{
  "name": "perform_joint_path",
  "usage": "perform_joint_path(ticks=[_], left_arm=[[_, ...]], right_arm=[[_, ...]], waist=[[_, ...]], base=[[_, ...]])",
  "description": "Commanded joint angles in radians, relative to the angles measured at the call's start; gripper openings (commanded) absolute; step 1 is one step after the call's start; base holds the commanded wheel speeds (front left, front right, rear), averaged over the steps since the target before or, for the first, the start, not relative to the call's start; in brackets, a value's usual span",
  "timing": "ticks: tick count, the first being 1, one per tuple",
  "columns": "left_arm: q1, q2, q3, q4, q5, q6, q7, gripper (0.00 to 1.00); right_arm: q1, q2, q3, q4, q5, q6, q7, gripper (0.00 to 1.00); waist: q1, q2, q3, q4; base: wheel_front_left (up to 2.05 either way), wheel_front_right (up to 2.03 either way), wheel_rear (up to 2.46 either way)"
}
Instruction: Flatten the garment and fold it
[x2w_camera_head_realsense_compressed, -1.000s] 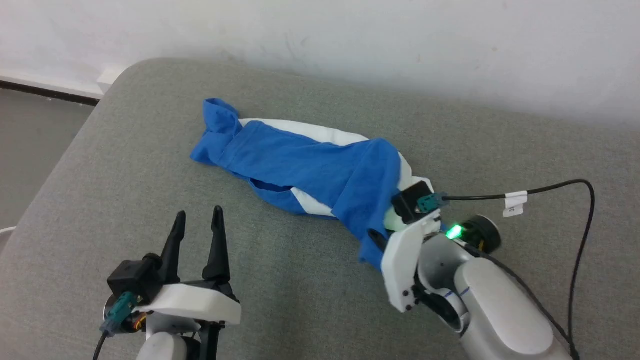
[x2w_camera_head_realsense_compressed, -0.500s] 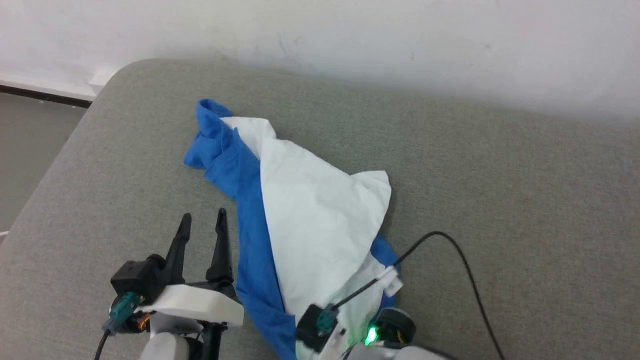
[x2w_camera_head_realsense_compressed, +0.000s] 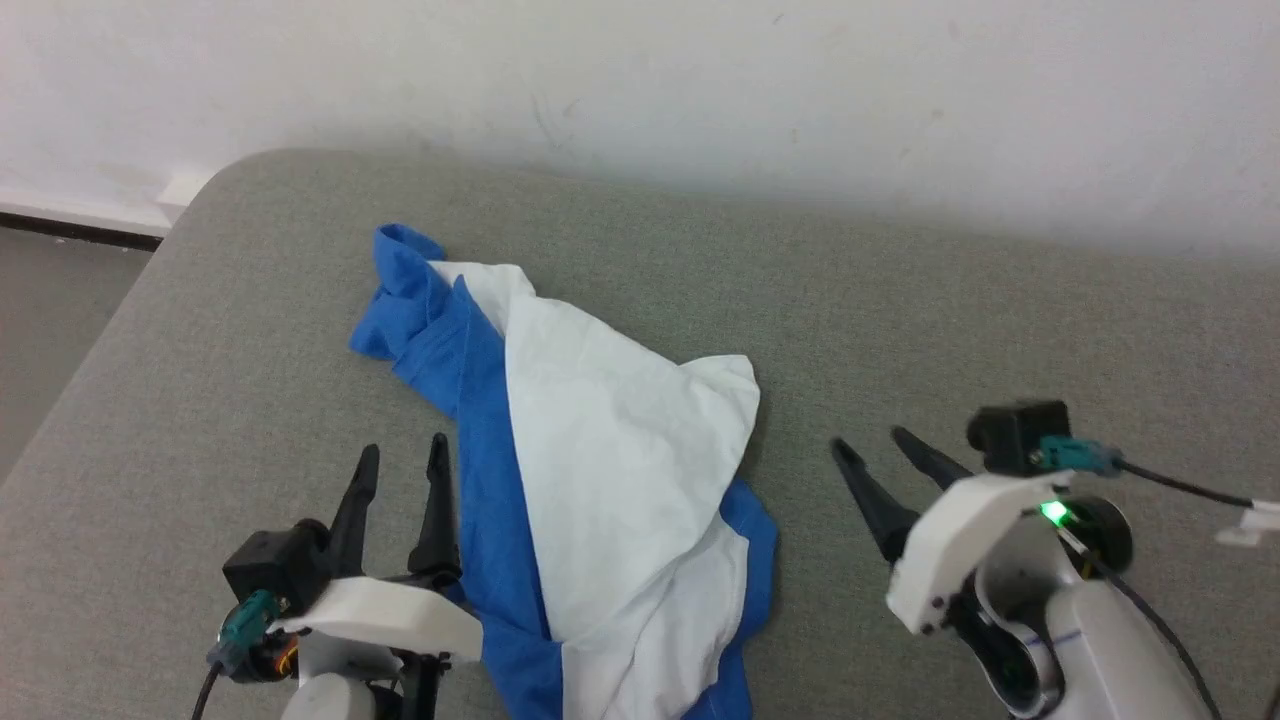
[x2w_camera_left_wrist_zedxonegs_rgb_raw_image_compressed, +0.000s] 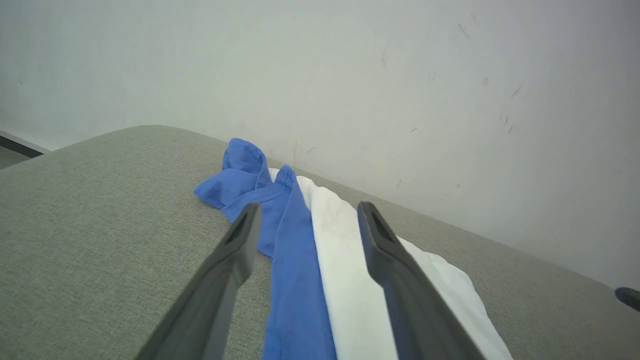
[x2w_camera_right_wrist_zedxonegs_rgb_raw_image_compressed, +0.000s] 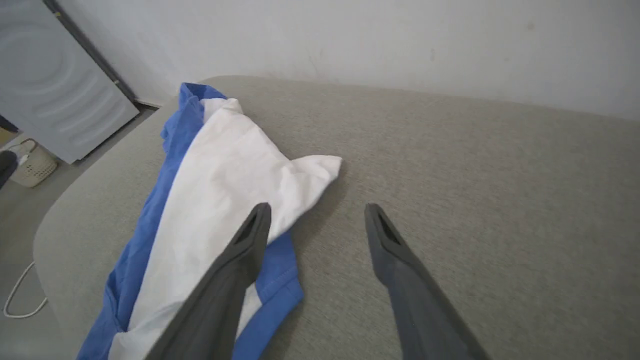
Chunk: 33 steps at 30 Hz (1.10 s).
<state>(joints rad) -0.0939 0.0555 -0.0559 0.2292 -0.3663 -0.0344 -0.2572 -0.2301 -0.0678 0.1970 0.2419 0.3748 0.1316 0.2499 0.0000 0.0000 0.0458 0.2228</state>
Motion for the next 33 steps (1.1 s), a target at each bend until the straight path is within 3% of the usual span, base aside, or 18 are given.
perform_joint_path(ticks=[1,4,8,14,22,29,31,33], left_arm=[[0.000,-0.004,0.004,0.005,0.002,-0.006,-0.005,1.00],[0.000,-0.005,0.007,0.012,-0.003,-0.004,-0.005,1.00],[-0.002,-0.005,0.005,0.017,-0.006,-0.002,-0.005,1.00],[-0.023,-0.005,-0.008,0.018,-0.007,-0.005,-0.005,1.00],[-0.060,-0.005,-0.044,0.023,-0.020,-0.009,-0.005,1.00],[-0.073,-0.005,-0.049,0.022,-0.030,-0.005,-0.005,1.00],[-0.071,-0.005,-0.044,0.023,-0.030,-0.003,-0.005,1.00],[-0.070,-0.005,-0.039,0.025,-0.029,0.000,-0.005,1.00]], right_arm=[[0.030,0.008,-0.022,0.000,-0.020,-0.001,-0.004,1.00],[0.101,0.016,-0.107,-0.012,-0.069,-0.001,0.021,1.00],[0.141,0.017,-0.092,-0.026,-0.066,-0.001,0.066,1.00],[0.021,0.017,0.030,0.033,-0.093,-0.001,0.167,1.00],[-0.226,0.017,0.203,0.272,-0.168,-0.001,0.283,1.00],[-0.278,0.017,0.318,0.406,-0.126,-0.001,0.308,1.00],[-0.280,0.017,0.335,0.420,-0.100,-0.001,0.307,0.00],[-0.286,0.017,0.322,0.430,-0.077,-0.001,0.288,0.00]], waist=[[0.0000,0.0000,-0.004,-0.005],[0.0000,0.0000,-0.006,-0.014],[0.0000,0.0000,-0.006,-0.022],[0.0000,0.0000,0.018,-0.010],[0.0000,0.0000,0.078,0.063],[0.0000,0.0000,0.107,0.091],[0.0000,0.0000,0.107,0.084],[0.0000,0.0000,0.105,0.072]], base=[[0.00,0.00,0.00],[0.00,0.00,0.00],[0.00,0.00,0.00],[0.00,0.00,0.00],[0.00,0.00,0.00],[0.00,0.00,0.00],[0.00,0.00,0.00],[0.00,0.00,0.00]])
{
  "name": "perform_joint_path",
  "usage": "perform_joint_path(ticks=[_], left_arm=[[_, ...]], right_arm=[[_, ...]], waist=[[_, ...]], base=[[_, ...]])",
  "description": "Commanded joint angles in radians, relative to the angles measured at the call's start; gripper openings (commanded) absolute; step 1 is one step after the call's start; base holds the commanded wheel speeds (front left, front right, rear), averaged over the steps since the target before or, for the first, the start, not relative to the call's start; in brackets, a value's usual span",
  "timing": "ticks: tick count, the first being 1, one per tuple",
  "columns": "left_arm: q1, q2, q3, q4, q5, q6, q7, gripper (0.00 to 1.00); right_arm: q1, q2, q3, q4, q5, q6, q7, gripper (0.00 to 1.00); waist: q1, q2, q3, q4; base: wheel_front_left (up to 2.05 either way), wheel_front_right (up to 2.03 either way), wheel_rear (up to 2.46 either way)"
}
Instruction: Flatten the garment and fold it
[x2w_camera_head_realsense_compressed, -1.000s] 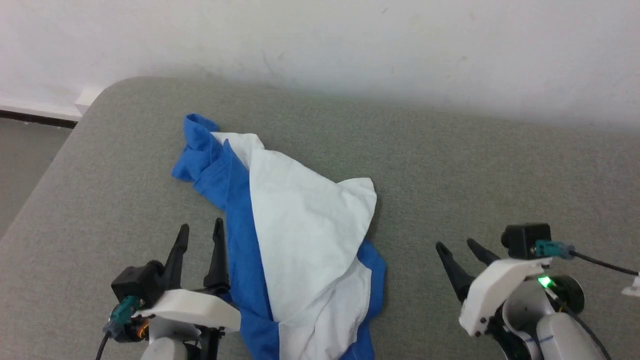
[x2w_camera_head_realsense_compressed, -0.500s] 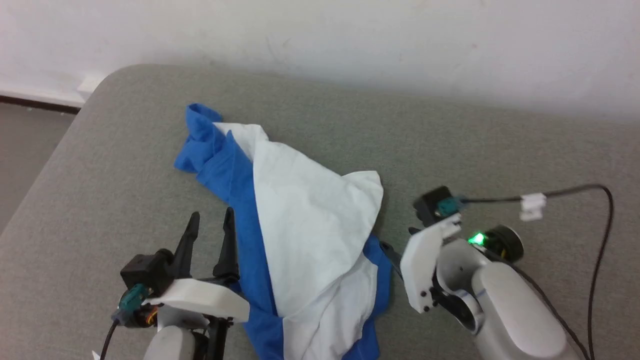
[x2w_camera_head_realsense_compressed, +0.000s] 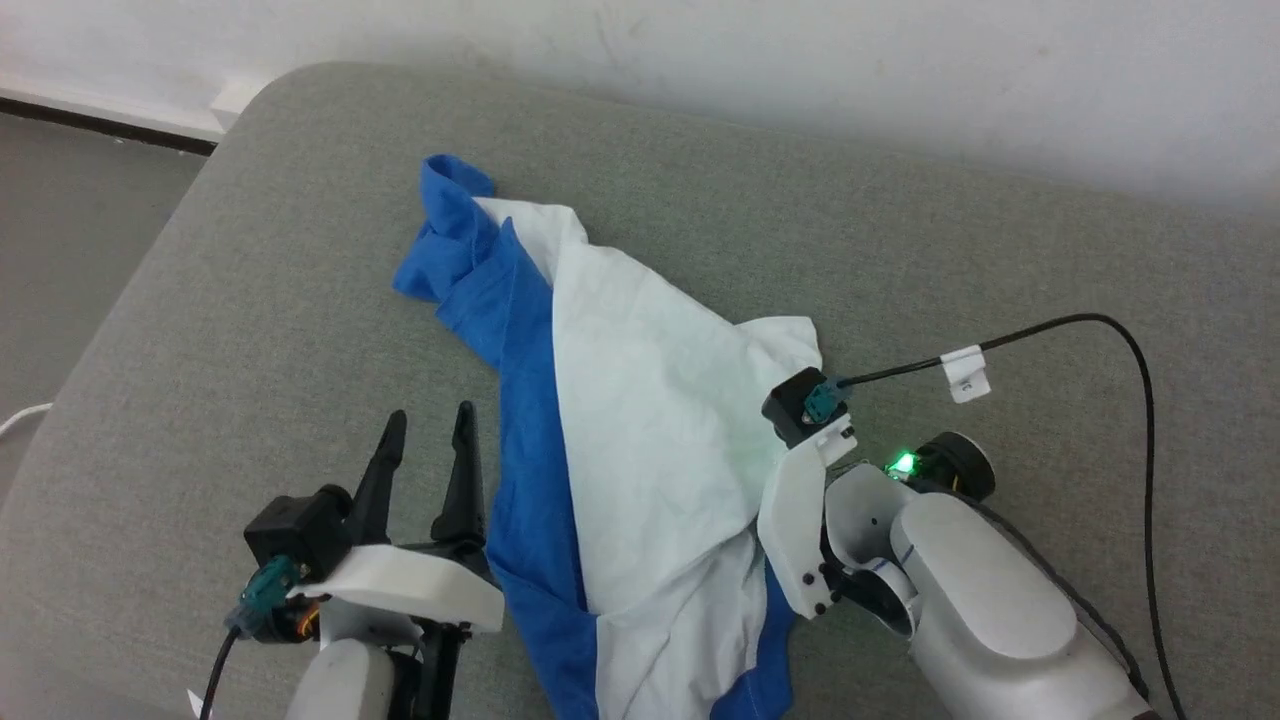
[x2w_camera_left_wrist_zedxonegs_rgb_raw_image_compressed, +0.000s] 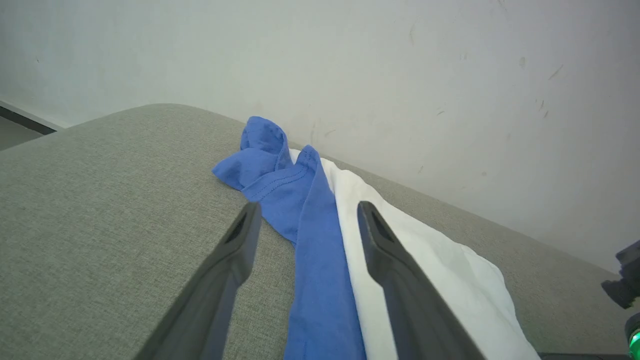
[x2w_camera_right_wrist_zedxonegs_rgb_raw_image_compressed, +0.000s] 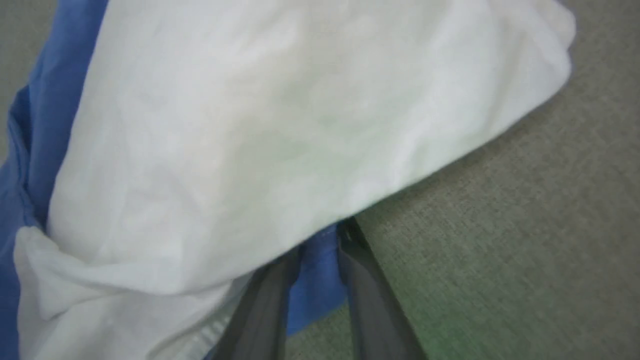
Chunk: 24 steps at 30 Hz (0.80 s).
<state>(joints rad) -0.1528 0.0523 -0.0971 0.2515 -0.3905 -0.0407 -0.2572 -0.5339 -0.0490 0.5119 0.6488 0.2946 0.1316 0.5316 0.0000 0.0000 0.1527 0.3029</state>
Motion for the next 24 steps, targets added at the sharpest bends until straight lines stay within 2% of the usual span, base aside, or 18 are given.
perform_joint_path(ticks=[1,5,11,18,21,22,23,24], left_arm=[[-0.010,-0.002,0.003,0.004,-0.005,0.006,-0.005,1.00],[-0.004,-0.002,0.013,0.007,-0.003,0.005,-0.005,1.00],[0.013,-0.002,0.021,0.007,0.003,0.004,-0.005,1.00],[0.025,-0.002,0.021,0.011,0.006,0.002,-0.005,1.00],[0.027,-0.002,0.021,0.014,0.003,0.000,-0.005,1.00],[0.027,-0.002,0.021,0.015,0.001,-0.001,-0.005,1.00],[0.027,-0.002,0.020,0.016,0.000,-0.001,-0.005,1.00],[0.026,-0.002,0.018,0.018,-0.005,-0.002,-0.005,1.00]], right_arm=[[0.013,-0.001,-0.015,0.023,0.010,-0.001,-0.019,0.00],[0.016,-0.004,-0.158,0.015,0.014,-0.001,-0.128,0.00],[0.118,-0.042,-0.487,-0.082,-0.022,-0.001,-0.239,0.00],[0.341,-0.013,-0.959,-0.264,-0.130,-0.001,-0.203,0.00],[0.399,-0.003,-1.020,-0.318,-0.141,-0.001,-0.160,0.00],[0.407,-0.002,-1.008,-0.322,-0.113,-0.001,-0.158,0.43],[0.413,-0.002,-0.992,-0.327,-0.084,-0.001,-0.166,1.00],[0.416,-0.002,-0.981,-0.333,-0.055,-0.001,-0.184,1.00]], waist=[[0.0000,0.0000,-0.005,-0.015],[0.0000,0.0000,-0.023,-0.048],[0.0000,0.0000,-0.053,-0.092],[0.0000,0.0000,-0.073,-0.114],[0.0000,0.0000,-0.076,-0.123],[0.0000,0.0000,-0.077,-0.127],[0.0000,0.0000,-0.078,-0.133],[0.0000,0.0000,-0.080,-0.138]], base=[[0.00,0.00,0.00],[0.00,0.00,0.00],[0.00,0.00,0.00],[0.00,0.00,0.00],[0.00,0.00,0.00],[0.00,0.00,0.00],[0.00,0.00,0.00],[0.00,0.00,0.00]])
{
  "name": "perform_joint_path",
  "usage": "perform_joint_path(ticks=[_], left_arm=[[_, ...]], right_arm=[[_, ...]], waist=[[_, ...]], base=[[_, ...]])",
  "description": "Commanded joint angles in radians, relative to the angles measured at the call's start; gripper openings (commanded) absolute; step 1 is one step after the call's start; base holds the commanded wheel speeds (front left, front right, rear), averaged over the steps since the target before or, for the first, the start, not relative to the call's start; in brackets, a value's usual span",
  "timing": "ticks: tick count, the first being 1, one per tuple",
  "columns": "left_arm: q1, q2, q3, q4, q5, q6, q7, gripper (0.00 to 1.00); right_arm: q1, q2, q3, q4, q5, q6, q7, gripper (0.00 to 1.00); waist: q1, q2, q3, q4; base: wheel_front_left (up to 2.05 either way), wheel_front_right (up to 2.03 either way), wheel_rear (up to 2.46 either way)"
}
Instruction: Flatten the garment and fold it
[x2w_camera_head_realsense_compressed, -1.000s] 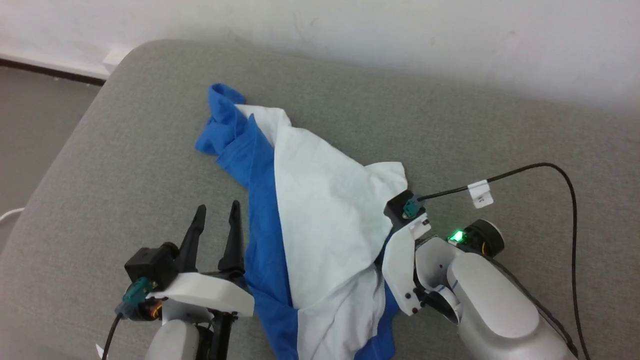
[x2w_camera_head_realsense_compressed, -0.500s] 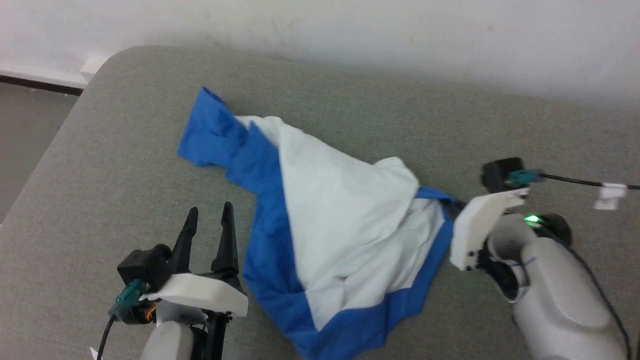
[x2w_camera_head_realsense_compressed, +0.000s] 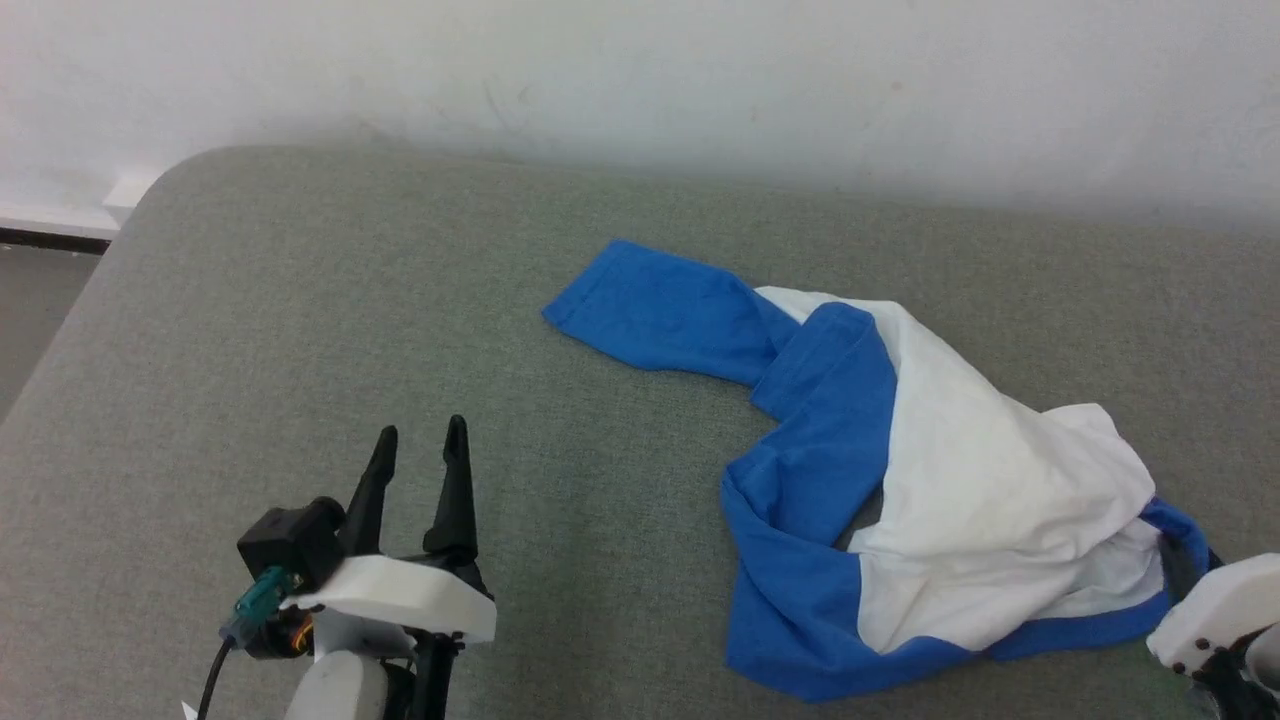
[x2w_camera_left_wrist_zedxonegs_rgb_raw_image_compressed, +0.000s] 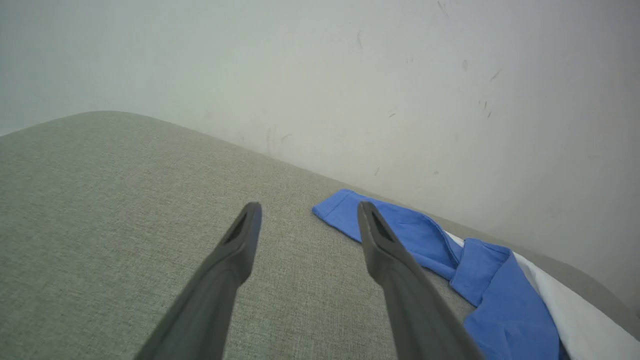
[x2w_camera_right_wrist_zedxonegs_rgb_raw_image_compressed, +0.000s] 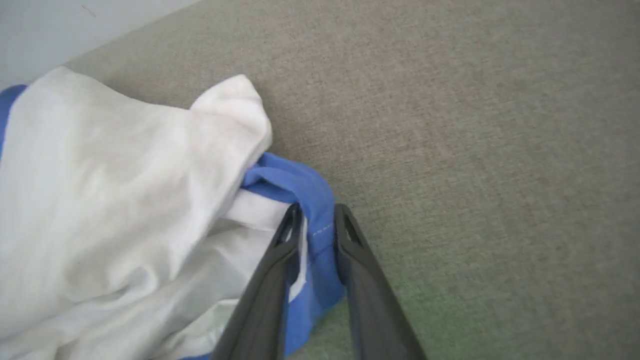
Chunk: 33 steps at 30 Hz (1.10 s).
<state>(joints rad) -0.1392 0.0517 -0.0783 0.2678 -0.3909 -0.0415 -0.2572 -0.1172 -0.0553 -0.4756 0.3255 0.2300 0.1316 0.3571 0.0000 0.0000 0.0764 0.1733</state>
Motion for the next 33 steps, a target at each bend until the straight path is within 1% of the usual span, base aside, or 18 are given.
perform_joint_path(ticks=[1,4,6,8,9,11,13,15,17,19,22,24,27,28,29,33], left_arm=[[0.009,-0.001,-0.003,0.000,-0.010,-0.003,-0.005,1.00],[-0.016,-0.001,-0.034,-0.013,-0.020,-0.015,0.013,1.00],[-0.054,-0.001,-0.080,-0.021,-0.027,-0.030,0.052,1.00],[-0.097,-0.001,-0.133,-0.008,-0.049,-0.028,0.135,1.00],[-0.097,-0.001,-0.133,-0.008,-0.049,-0.028,0.135,1.00],[-0.146,-0.001,-0.190,0.021,-0.077,-0.017,0.242,1.00],[-0.203,-0.001,-0.262,0.062,-0.095,-0.004,0.367,1.00],[-0.263,-0.001,-0.329,0.106,-0.112,0.002,0.470,1.00],[-0.324,-0.001,-0.394,0.173,-0.079,0.016,0.565,1.00],[-0.378,-0.001,-0.444,0.246,-0.046,0.024,0.639,1.00],[-0.432,-0.001,-0.489,0.347,-0.005,0.040,0.707,1.00],[-0.453,0.001,-0.509,0.411,0.017,0.053,0.733,1.00],[-0.456,0.002,-0.526,0.493,0.011,0.041,0.771,1.00],[-0.455,0.001,-0.521,0.505,-0.006,0.033,0.767,0.42],[-0.453,0.001,-0.512,0.511,-0.025,0.027,0.756,0.00],[-0.464,-0.001,-0.438,0.496,-0.124,0.029,0.650,0.00]], right_arm=[[0.003,0.005,0.015,-0.016,0.031,-0.001,-0.030,1.00],[0.011,0.005,0.015,-0.035,0.063,-0.001,-0.099,1.00],[0.013,0.005,0.011,-0.042,0.065,-0.001,-0.129,1.00],[0.013,0.005,0.007,-0.045,0.064,-0.001,-0.146,1.00],[0.013,0.005,0.007,-0.045,0.064,-0.001,-0.146,1.00],[0.012,0.005,0.006,-0.048,0.062,-0.001,-0.155,1.00],[0.010,0.005,0.010,-0.049,0.063,-0.001,-0.158,1.00],[0.007,0.005,0.019,-0.048,0.068,-0.001,-0.157,1.00],[0.001,0.005,0.027,-0.048,0.074,-0.001,-0.157,1.00],[-0.007,0.005,0.039,-0.048,0.080,-0.001,-0.159,1.00],[-0.017,0.005,0.053,-0.046,0.087,-0.001,-0.164,1.00],[-0.020,0.005,0.057,-0.045,0.089,-0.001,-0.169,1.00],[-0.019,0.005,0.065,-0.042,0.092,-0.001,-0.174,1.00],[-0.017,0.005,0.066,-0.041,0.093,-0.001,-0.176,1.00],[-0.015,0.005,0.065,-0.041,0.094,-0.001,-0.179,1.00],[-0.007,0.005,0.067,-0.035,0.095,-0.001,-0.187,1.00]], waist=[[0.0000,0.0000,-0.004,-0.015],[0.0000,0.0000,-0.005,-0.038],[0.0000,0.0000,0.000,-0.057],[0.0000,0.0000,0.004,-0.078],[0.0000,0.0000,0.004,-0.078],[0.0000,0.0000,0.009,-0.099],[0.0000,0.0000,0.018,-0.119],[0.0000,0.0000,0.031,-0.137],[0.0000,0.0000,0.047,-0.153],[0.0000,0.0000,0.062,-0.171],[0.0000,0.0000,0.079,-0.198],[0.0000,0.0000,0.086,-0.209],[0.0000,0.0000,0.090,-0.220],[0.0000,0.0000,0.091,-0.220],[0.0000,0.0000,0.091,-0.219],[0.0000,0.0000,0.085,-0.196]], base=[[0.00,0.00,0.00],[0.00,0.00,0.00],[0.00,0.00,0.00],[0.00,0.00,0.00],[0.00,0.00,0.00],[0.00,0.00,0.00],[0.00,0.00,0.00],[0.00,0.00,0.00],[0.00,0.00,0.00],[0.00,0.00,0.00],[0.00,0.00,0.00],[0.00,0.00,0.00],[0.00,0.00,0.00],[0.00,0.00,0.00],[0.00,0.00,0.00],[0.00,0.00,0.00]])
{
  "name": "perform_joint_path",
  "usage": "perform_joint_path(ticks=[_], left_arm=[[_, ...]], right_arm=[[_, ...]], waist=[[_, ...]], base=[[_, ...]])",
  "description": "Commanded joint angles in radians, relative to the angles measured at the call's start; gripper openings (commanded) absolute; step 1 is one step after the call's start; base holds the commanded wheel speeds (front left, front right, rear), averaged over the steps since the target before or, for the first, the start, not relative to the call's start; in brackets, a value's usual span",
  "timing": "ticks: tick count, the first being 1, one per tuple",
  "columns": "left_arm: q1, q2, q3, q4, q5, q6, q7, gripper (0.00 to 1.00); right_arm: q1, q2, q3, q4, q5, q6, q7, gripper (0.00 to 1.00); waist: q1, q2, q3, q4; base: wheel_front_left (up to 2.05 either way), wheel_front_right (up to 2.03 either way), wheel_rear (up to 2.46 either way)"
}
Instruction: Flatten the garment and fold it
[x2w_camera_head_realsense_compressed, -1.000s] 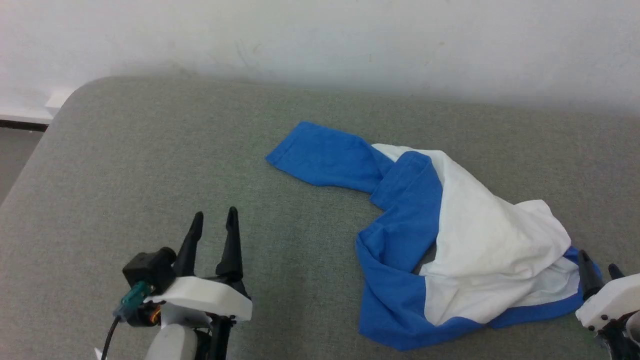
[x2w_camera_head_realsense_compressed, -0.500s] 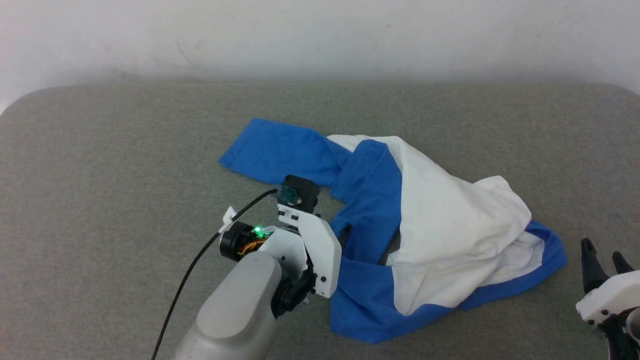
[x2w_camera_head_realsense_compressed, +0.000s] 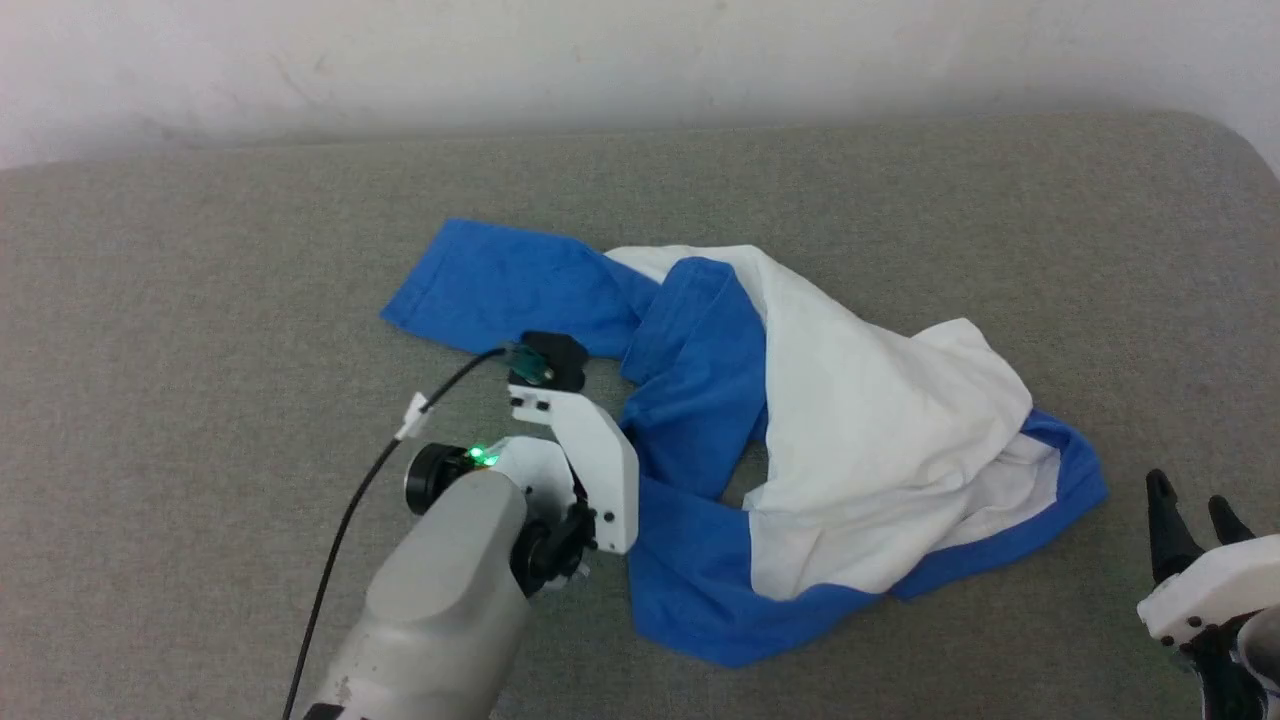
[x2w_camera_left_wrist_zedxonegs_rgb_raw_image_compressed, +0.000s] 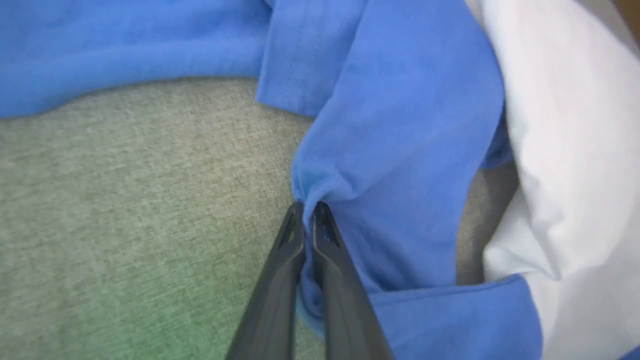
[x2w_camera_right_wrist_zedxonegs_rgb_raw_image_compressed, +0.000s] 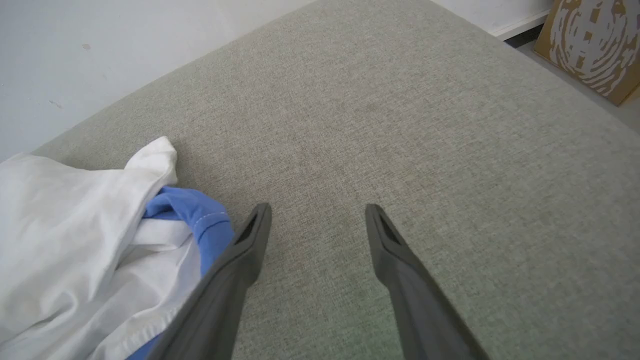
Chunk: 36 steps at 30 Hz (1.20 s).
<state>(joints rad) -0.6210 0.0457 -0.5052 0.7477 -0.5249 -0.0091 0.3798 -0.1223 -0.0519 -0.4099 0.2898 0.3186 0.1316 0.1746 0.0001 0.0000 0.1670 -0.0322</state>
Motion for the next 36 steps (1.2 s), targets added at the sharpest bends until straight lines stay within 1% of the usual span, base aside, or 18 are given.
perform_joint_path(ticks=[1,5,7,10,14,16,18,19,20,21,23,24,25,27,29,30,32,36], left_arm=[[0.010,0.005,0.018,0.004,-0.022,0.002,-0.024,0.00],[-0.021,0.011,0.152,-0.039,-0.120,0.033,-0.163,0.00],[-0.027,0.037,0.228,-0.061,-0.161,0.053,-0.223,0.00],[-0.008,0.098,0.329,-0.085,-0.203,0.095,-0.288,0.00],[0.070,0.171,0.428,-0.105,-0.236,0.169,-0.328,0.00],[0.118,0.193,0.457,-0.112,-0.247,0.202,-0.321,0.00],[0.162,0.195,0.484,-0.119,-0.271,0.228,-0.308,0.00],[0.181,0.190,0.494,-0.125,-0.283,0.239,-0.301,0.14],[0.199,0.185,0.505,-0.131,-0.296,0.246,-0.294,0.47],[0.215,0.184,0.510,-0.139,-0.302,0.250,-0.289,1.00],[0.237,0.172,0.533,-0.176,-0.329,0.238,-0.302,1.00],[0.246,0.174,0.534,-0.204,-0.327,0.223,-0.321,1.00],[0.253,0.176,0.532,-0.238,-0.325,0.200,-0.344,1.00],[0.274,0.184,0.534,-0.316,-0.307,0.153,-0.419,1.00],[0.307,0.199,0.515,-0.391,-0.257,0.118,-0.503,1.00],[0.327,0.203,0.509,-0.426,-0.232,0.108,-0.548,1.00],[0.381,0.219,0.482,-0.480,-0.153,0.112,-0.602,1.00],[0.487,0.204,0.451,-0.568,-0.027,0.135,-0.637,1.00]], right_arm=[[-0.001,0.002,0.004,0.002,0.007,-0.001,-0.006,1.00],[0.008,0.002,0.005,0.006,0.002,-0.001,-0.012,1.00],[0.011,0.002,0.013,0.012,0.003,-0.001,-0.013,1.00],[0.017,0.002,0.028,0.024,0.010,-0.001,-0.017,1.00],[0.024,0.002,0.046,0.041,0.021,-0.001,-0.029,1.00],[0.025,0.002,0.051,0.047,0.022,-0.001,-0.034,1.00],[0.025,0.002,0.056,0.052,0.023,-0.001,-0.038,1.00],[0.025,0.002,0.057,0.054,0.022,-0.001,-0.040,1.00],[0.025,0.002,0.058,0.056,0.022,-0.001,-0.042,1.00],[0.025,0.002,0.061,0.057,0.022,-0.001,-0.042,1.00],[0.025,0.002,0.068,0.058,0.020,-0.001,-0.045,1.00],[0.026,0.002,0.071,0.057,0.018,-0.001,-0.045,1.00],[0.027,0.002,0.074,0.055,0.016,-0.001,-0.044,1.00],[0.027,0.002,0.082,0.047,0.013,-0.001,-0.044,1.00],[0.027,0.002,0.091,0.037,0.011,-0.001,-0.041,1.00],[0.028,0.002,0.097,0.030,0.008,-0.001,-0.039,1.00],[0.031,0.002,0.119,0.014,0.006,-0.001,-0.031,1.00],[0.041,0.002,0.181,-0.033,-0.014,-0.001,-0.006,1.00]], waist=[[-0.0001,0.0000,-0.010,0.018],[-0.0001,0.0000,-0.030,0.063],[-0.0001,0.0000,-0.043,0.084],[-0.0001,0.0000,-0.062,0.113],[-0.0001,0.0000,-0.079,0.141],[-0.0001,0.0000,-0.080,0.151],[-0.0001,0.0000,-0.081,0.158],[-0.0001,0.0000,-0.083,0.161],[-0.0001,0.0000,-0.084,0.163],[-0.0001,0.0000,-0.086,0.165],[-0.0001,0.0000,-0.092,0.167],[-0.0001,0.0000,-0.095,0.169],[-0.0001,0.0000,-0.098,0.170],[-0.0001,0.0000,-0.104,0.172],[-0.0001,0.0000,-0.108,0.173],[-0.0001,0.0000,-0.108,0.173],[-0.0001,0.0000,-0.110,0.173],[-0.0001,0.0000,-0.106,0.179]], base=[[0.00,0.00,0.00],[0.00,0.00,0.00],[0.00,0.00,0.00],[0.00,0.00,0.00],[0.00,0.00,0.00],[0.00,0.00,0.00],[0.00,0.00,0.00],[0.00,0.00,0.00],[0.00,0.00,0.00],[0.00,0.00,0.00],[0.00,0.00,0.00],[0.00,0.00,0.00],[0.00,0.00,0.00],[0.00,0.00,0.00],[0.00,0.00,0.00],[0.00,0.00,0.00],[0.00,0.00,0.00],[0.00,0.00,0.00]])
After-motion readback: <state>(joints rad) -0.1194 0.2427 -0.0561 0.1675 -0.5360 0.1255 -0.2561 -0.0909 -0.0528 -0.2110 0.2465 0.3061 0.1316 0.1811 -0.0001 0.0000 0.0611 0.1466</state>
